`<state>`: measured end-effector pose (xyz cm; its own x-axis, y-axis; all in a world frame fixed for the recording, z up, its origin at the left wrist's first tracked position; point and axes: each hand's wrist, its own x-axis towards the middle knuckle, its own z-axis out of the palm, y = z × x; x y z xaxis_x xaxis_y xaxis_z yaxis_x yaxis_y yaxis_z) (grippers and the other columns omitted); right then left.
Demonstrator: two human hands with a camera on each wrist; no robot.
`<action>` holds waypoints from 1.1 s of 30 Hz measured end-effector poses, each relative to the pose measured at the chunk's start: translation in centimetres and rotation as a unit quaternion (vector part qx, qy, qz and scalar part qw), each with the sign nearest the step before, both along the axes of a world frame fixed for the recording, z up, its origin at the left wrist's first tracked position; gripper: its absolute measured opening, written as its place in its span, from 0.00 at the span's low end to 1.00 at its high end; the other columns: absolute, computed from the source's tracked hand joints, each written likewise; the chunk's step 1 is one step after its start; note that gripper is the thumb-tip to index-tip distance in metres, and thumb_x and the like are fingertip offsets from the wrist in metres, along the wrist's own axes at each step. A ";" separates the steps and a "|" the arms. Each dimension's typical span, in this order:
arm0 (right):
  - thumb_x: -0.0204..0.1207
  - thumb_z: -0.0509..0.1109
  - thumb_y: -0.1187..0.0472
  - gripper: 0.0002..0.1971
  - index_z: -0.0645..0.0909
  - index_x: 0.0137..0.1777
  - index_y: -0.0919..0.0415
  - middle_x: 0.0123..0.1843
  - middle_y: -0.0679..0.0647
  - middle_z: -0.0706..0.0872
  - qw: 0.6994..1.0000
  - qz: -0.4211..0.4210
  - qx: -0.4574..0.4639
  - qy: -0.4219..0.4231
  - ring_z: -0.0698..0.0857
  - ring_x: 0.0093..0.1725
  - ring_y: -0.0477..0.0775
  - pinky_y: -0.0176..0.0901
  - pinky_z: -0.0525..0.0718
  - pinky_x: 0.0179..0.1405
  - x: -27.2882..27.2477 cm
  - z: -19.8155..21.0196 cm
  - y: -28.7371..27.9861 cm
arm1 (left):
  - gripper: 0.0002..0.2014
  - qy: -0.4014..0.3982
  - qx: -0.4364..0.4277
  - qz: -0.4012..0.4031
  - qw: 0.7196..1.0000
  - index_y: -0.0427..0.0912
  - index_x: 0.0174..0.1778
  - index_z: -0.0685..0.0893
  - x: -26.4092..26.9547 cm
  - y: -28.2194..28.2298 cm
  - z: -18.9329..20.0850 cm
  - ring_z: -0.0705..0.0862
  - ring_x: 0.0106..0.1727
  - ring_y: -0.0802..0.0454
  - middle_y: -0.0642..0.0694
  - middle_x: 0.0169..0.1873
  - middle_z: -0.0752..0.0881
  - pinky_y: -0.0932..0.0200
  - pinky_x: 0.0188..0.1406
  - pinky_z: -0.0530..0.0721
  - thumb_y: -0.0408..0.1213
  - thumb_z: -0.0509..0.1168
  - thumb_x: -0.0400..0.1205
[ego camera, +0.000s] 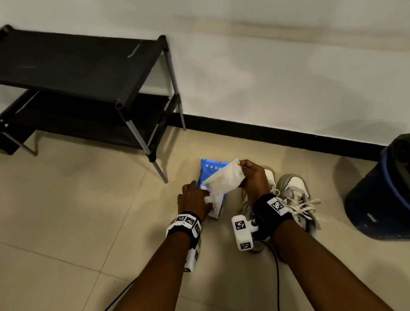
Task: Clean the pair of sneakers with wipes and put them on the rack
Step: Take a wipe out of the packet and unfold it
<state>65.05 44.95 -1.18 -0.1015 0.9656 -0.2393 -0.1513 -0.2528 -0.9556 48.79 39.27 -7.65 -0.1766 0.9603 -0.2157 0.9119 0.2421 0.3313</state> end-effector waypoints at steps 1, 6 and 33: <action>0.77 0.60 0.75 0.11 0.82 0.42 0.64 0.32 0.54 0.84 1.000 -0.008 -0.008 -0.006 0.83 0.30 0.49 0.37 0.80 0.27 0.3 -0.2 -0.5 | 0.19 0.003 -0.007 0.014 1.000 0.56 0.64 0.86 0.1 -0.5 0.1 0.67 0.76 0.42 0.46 0.75 0.72 0.47 0.67 0.73 0.46 0.72 0.76; 0.69 0.66 0.54 0.09 0.84 0.42 0.58 0.39 0.61 0.84 0.993 -0.027 -0.097 0.068 0.82 0.37 0.58 0.47 0.78 0.38 2.1 -1.1 -2.2 | 0.16 -0.259 0.076 0.166 0.948 0.45 0.50 0.91 0.9 -0.2 1.8 0.84 0.61 0.41 0.43 0.59 0.89 0.50 0.60 0.81 0.40 0.59 0.77; 0.70 0.75 0.72 0.19 0.79 0.62 0.73 0.54 0.72 0.88 0.983 -0.112 -0.142 0.022 0.89 0.43 0.63 0.53 0.89 0.43 16.9 3.1 -17.7 | 0.10 -0.595 0.033 0.087 0.798 0.24 0.48 0.88 16.8 -11.3 8.4 0.86 0.31 0.60 0.50 0.30 0.90 0.65 0.32 0.82 0.31 0.70 0.82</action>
